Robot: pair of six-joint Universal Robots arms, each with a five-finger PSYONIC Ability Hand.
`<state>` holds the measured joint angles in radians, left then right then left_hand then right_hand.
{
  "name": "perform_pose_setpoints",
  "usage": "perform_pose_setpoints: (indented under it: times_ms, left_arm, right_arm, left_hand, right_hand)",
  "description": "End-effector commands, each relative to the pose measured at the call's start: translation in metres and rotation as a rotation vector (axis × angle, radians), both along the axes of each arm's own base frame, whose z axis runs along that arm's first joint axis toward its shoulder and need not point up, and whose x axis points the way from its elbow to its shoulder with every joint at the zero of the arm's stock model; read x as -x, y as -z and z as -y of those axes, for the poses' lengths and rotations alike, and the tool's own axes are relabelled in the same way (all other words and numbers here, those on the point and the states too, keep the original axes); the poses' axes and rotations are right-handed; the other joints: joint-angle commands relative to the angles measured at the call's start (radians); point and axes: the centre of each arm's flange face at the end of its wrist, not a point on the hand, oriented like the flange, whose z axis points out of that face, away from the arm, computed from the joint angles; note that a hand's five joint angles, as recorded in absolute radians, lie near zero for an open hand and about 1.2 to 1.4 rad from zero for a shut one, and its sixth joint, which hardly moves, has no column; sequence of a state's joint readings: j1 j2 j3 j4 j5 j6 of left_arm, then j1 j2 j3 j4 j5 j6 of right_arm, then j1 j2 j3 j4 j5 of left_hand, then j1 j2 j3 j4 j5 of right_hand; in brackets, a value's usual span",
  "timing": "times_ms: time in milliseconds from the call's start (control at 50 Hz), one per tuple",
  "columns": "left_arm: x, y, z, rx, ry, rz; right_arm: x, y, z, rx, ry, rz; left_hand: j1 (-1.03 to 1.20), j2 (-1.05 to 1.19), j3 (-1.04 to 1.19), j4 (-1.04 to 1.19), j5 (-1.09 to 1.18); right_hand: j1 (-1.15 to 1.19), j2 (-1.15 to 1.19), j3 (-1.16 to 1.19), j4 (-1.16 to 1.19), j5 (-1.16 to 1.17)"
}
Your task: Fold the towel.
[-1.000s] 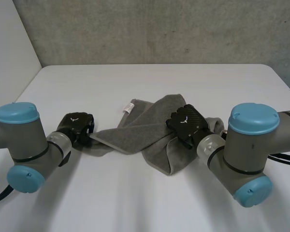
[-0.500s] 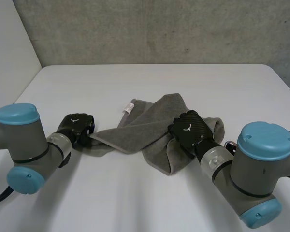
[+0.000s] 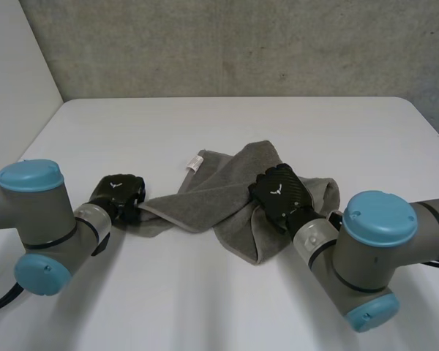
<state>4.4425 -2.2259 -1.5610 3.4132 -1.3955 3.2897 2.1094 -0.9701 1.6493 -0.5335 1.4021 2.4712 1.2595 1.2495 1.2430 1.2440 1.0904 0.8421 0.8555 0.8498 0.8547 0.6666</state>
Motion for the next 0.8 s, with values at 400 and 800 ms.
perform_pose_setpoints:
  times_ms: [400,800]
  left_arm:
    - [-0.003,-0.114,0.005,0.268,-0.007,-0.078]
    - [-0.029,-0.295,-0.046,0.556,0.043,-0.302]
  right_arm:
    - [0.027,-0.174,0.018,0.059,0.069,0.311]
    - [0.138,-0.315,0.027,0.061,0.334,0.307]
  left_hand:
    - [0.137,0.147,0.153,0.152,0.131]
    - [0.137,0.147,0.153,0.152,0.131]
  right_hand:
    - [0.554,0.541,0.546,0.542,0.555]
    - [0.554,0.541,0.546,0.542,0.555]
